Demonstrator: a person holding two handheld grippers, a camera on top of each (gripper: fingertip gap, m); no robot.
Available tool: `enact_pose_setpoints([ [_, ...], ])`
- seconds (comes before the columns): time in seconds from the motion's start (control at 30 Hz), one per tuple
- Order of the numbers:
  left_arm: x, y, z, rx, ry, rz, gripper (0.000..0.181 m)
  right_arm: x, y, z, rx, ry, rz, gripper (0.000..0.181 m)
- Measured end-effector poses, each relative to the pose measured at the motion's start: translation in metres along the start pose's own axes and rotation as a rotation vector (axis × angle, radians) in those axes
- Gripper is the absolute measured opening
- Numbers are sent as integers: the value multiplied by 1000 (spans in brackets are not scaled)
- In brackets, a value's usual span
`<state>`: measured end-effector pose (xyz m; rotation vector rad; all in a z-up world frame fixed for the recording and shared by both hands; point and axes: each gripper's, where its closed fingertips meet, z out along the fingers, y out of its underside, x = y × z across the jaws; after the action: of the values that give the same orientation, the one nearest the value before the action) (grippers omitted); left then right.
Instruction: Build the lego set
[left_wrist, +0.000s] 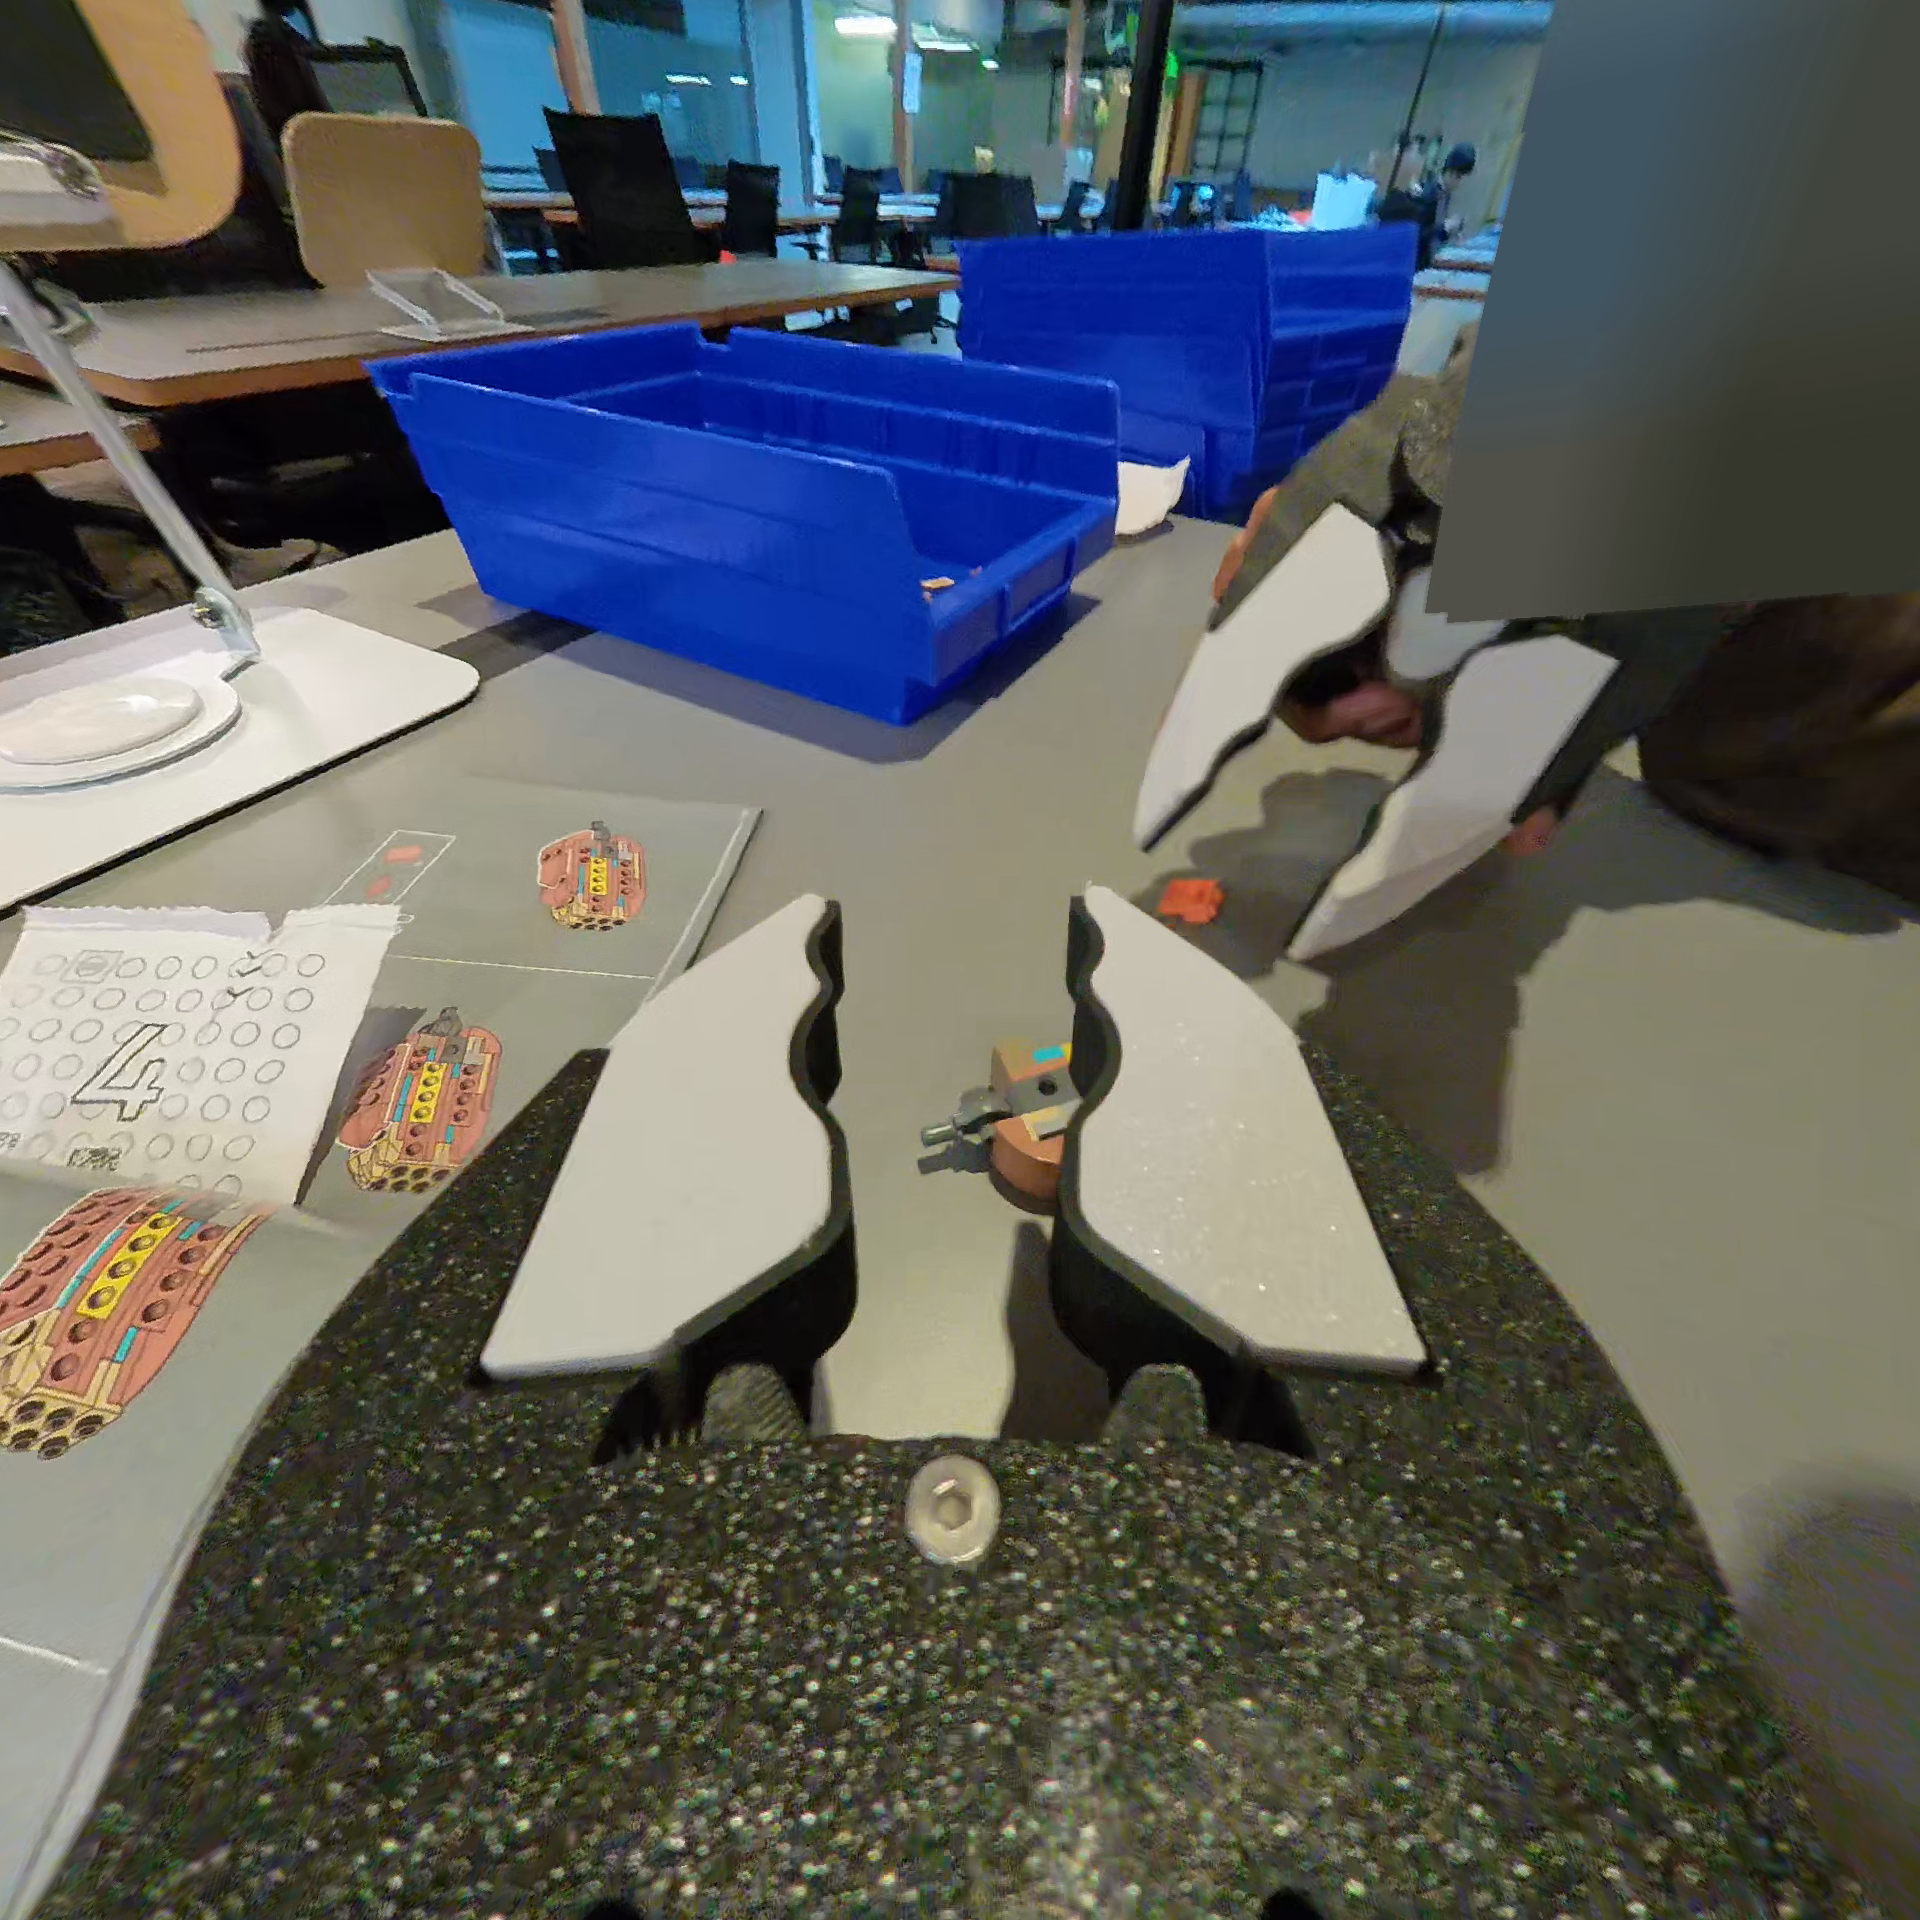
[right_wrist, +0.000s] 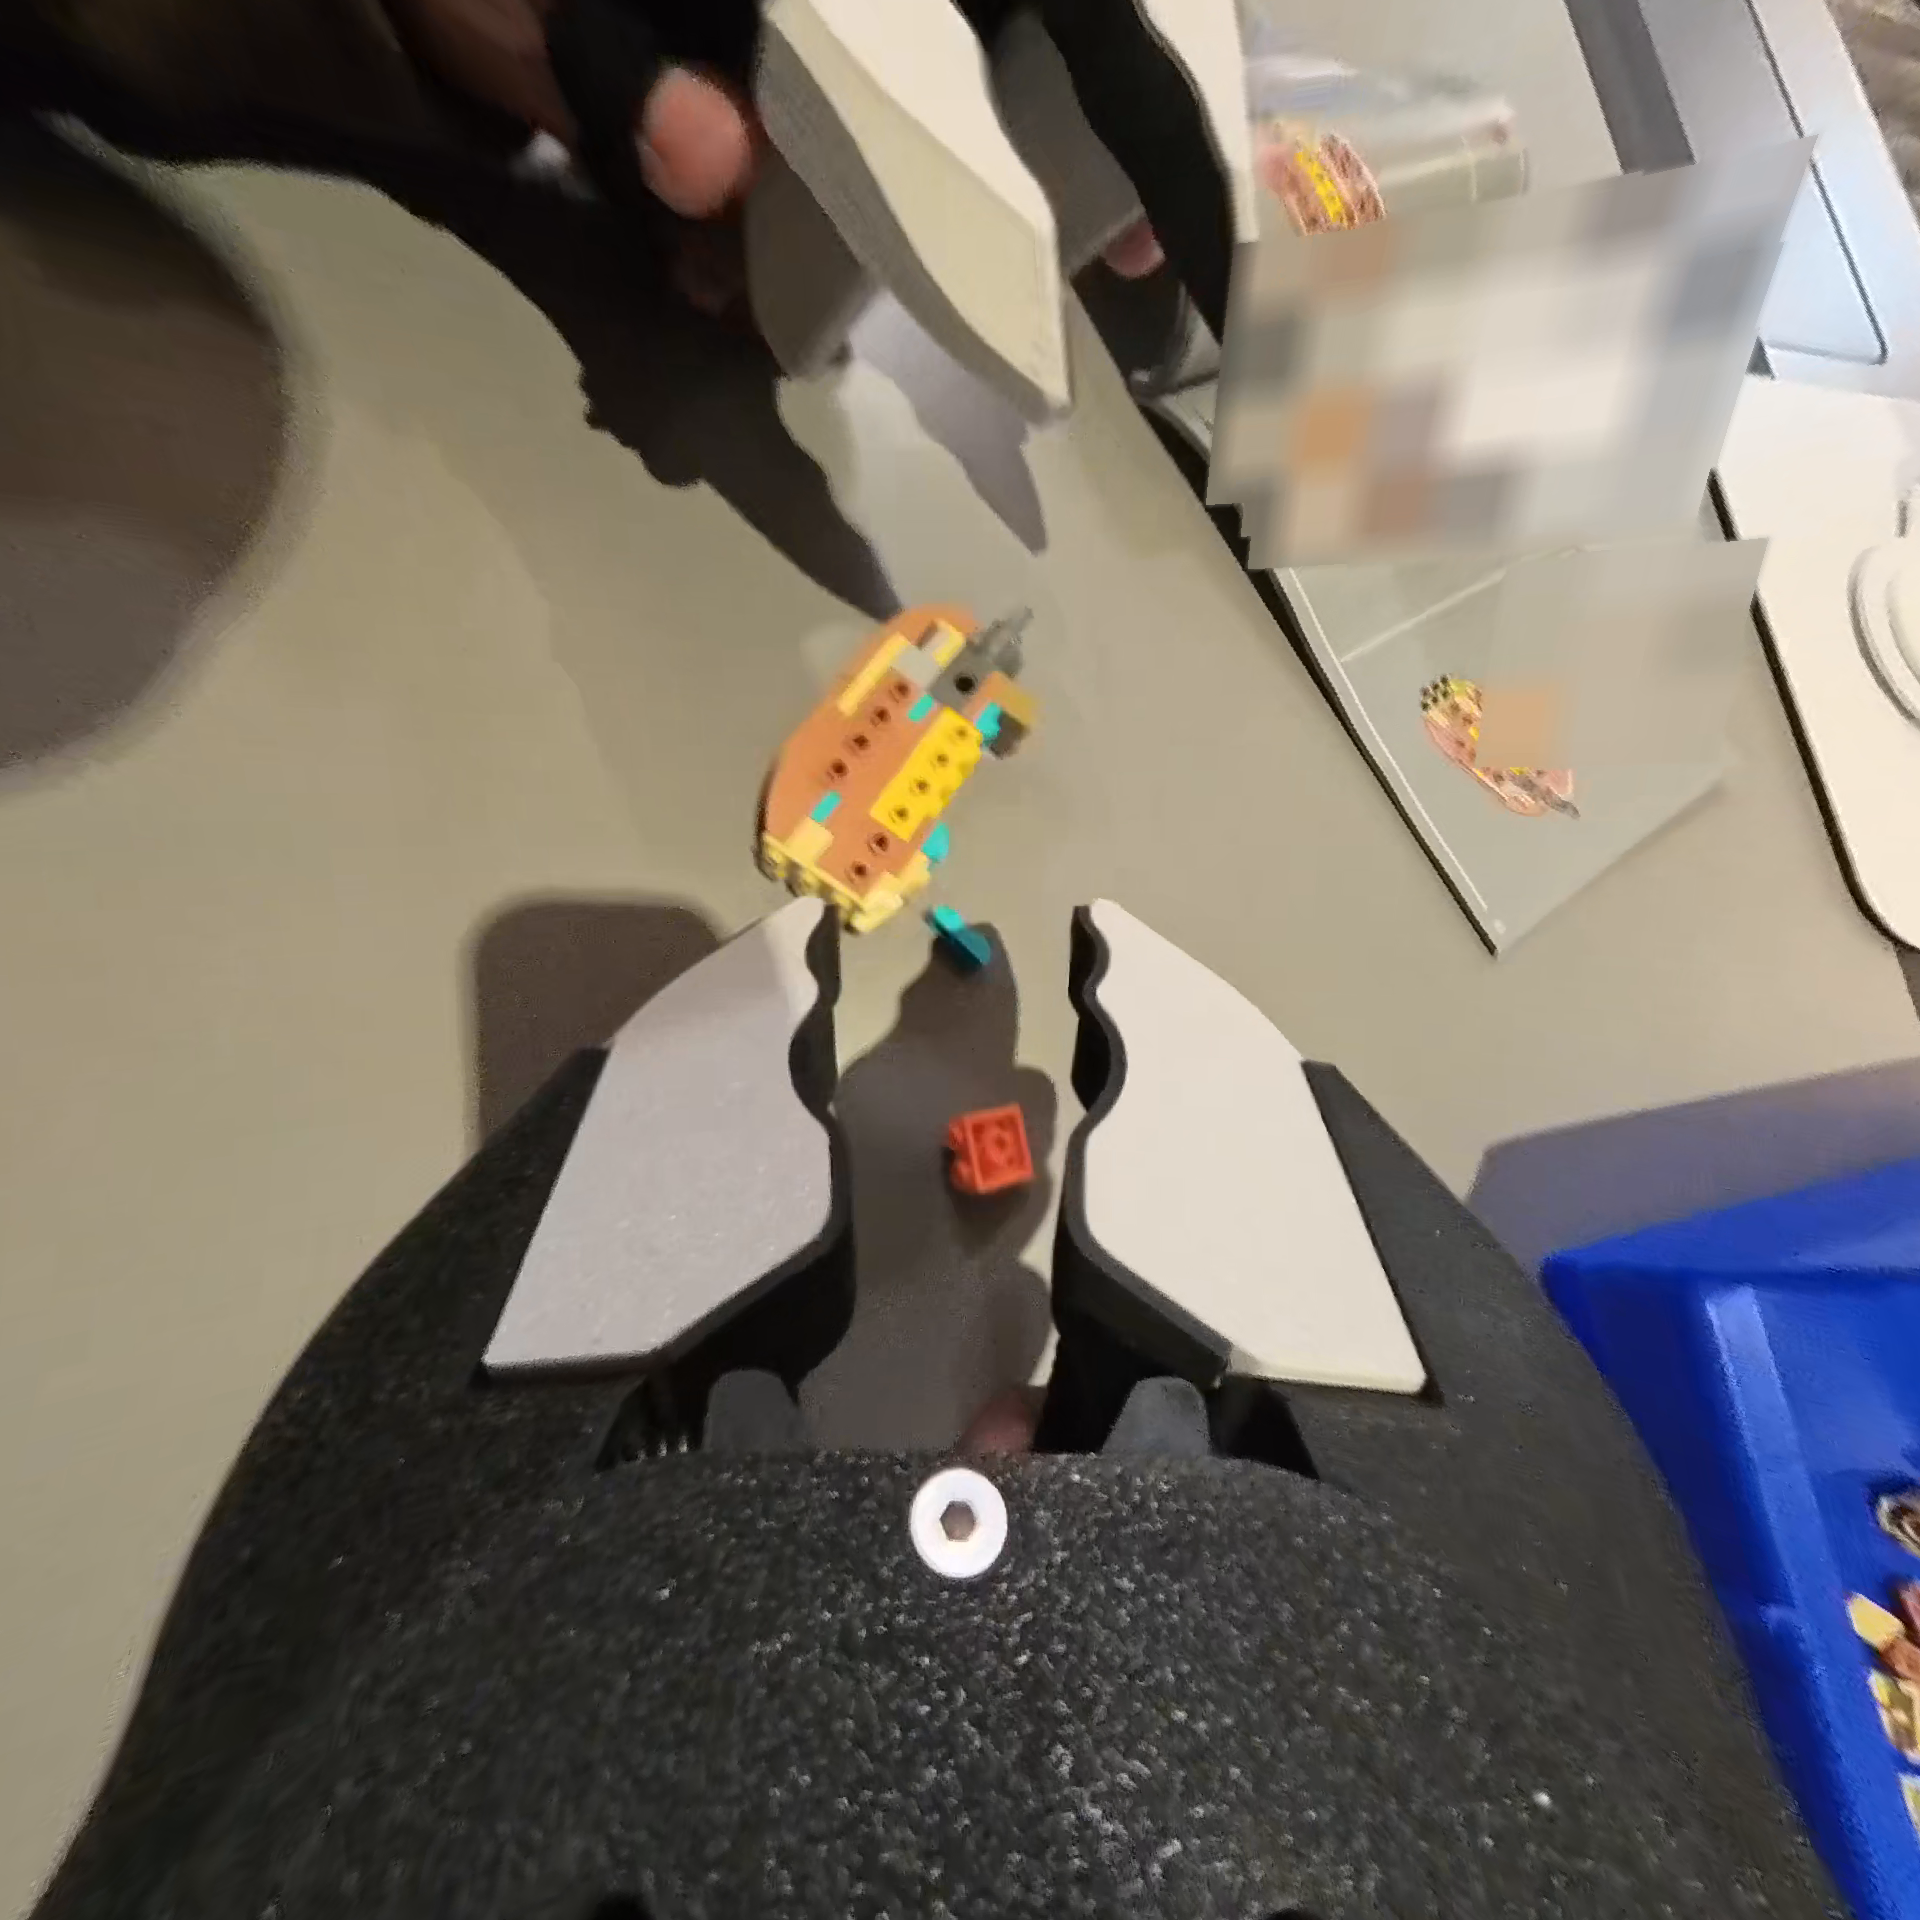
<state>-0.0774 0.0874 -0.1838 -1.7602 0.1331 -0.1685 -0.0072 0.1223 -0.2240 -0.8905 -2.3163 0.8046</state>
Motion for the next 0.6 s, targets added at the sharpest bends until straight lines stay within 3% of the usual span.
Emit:
enact_pose_setpoints([
  [0.27,19,7,4,-50,77,83,42,23,38,-3,-31,-3,49,37],
  [0.43,38,11,7,-77,142,147,41,25,24,1,47,43,-13,30],
  [0.6,44,7,13,-50,117,210,38,43,-7,-9,259,172,12,24],
])
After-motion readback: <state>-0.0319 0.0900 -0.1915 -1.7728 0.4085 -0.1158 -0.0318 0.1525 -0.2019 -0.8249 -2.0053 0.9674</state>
